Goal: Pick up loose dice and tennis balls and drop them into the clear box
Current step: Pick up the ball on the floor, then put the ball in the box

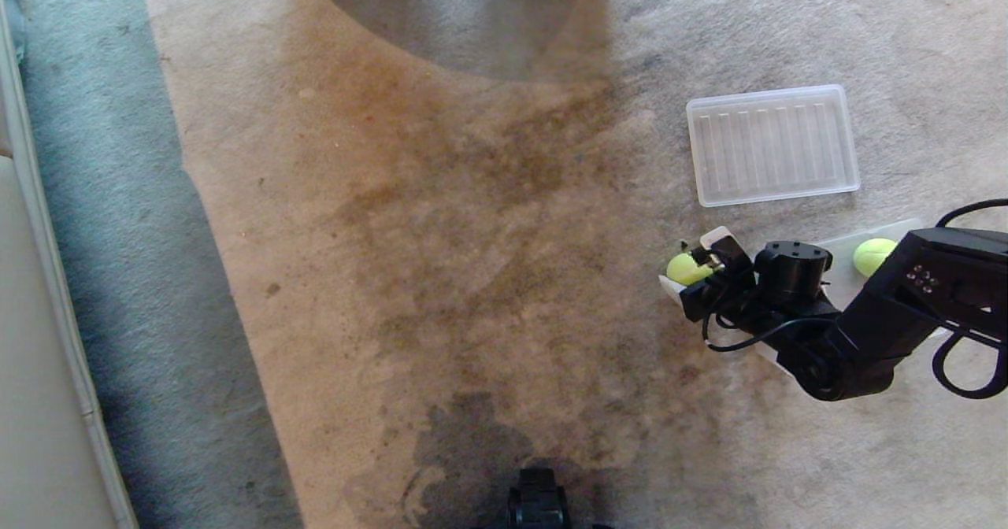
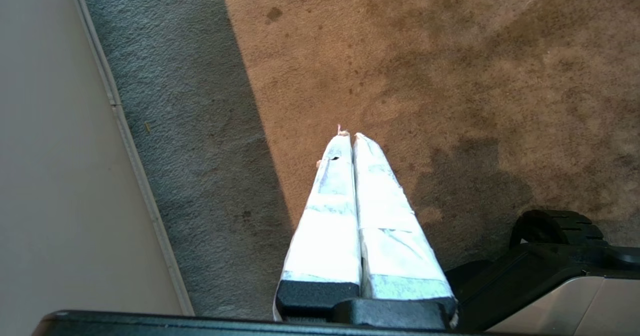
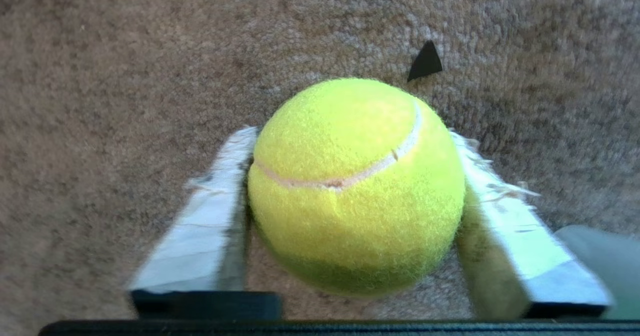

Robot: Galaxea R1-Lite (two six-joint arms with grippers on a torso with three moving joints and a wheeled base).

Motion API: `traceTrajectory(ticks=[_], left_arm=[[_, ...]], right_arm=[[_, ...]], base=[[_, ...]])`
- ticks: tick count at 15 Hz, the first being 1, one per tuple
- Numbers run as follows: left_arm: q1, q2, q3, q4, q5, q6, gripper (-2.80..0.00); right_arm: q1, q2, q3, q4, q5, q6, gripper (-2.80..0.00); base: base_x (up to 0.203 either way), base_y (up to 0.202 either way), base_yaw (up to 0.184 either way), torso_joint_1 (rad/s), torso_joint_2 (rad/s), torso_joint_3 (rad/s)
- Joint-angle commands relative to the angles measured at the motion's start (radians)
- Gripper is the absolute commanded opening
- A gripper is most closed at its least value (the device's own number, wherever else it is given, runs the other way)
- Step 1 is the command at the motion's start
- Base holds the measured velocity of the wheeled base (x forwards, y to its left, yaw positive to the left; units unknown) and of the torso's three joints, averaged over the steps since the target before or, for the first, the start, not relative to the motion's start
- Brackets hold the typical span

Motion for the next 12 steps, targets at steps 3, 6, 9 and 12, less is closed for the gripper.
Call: traceTrajectory(ticks=[3,6,9,12], left_arm=[[0.0,0.0,0.0,0.0,0.0,0.0,-2.8],[0.0,0.0,0.0,0.0,0.0,0.001,-2.8],[0.0,0.0,0.002,0.0,0.0,0.0,-2.8],[0.0,0.0,0.0,0.0,0.0,0.001,-2.8]], right_arm=[[-0.003,0.006,0.001,-0.026,-0.002,-0.024,-2.8],[-0.003,-0.078,0.041,-0.005,-0.004,-0.018,-2.8],[-0.008,-0.183,0.091,0.075,-0.035,-0.015,-2.8],[-0.016,-0.439,0.181,0.29,-0.092,0.042,-2.8]], base=[[0.0,0.0,0.0,0.0,0.0,0.0],[0.0,0.0,0.0,0.0,0.0,0.0],[0.0,0.0,0.0,0.0,0.0,0.0],[0.0,0.0,0.0,0.0,0.0,0.0]])
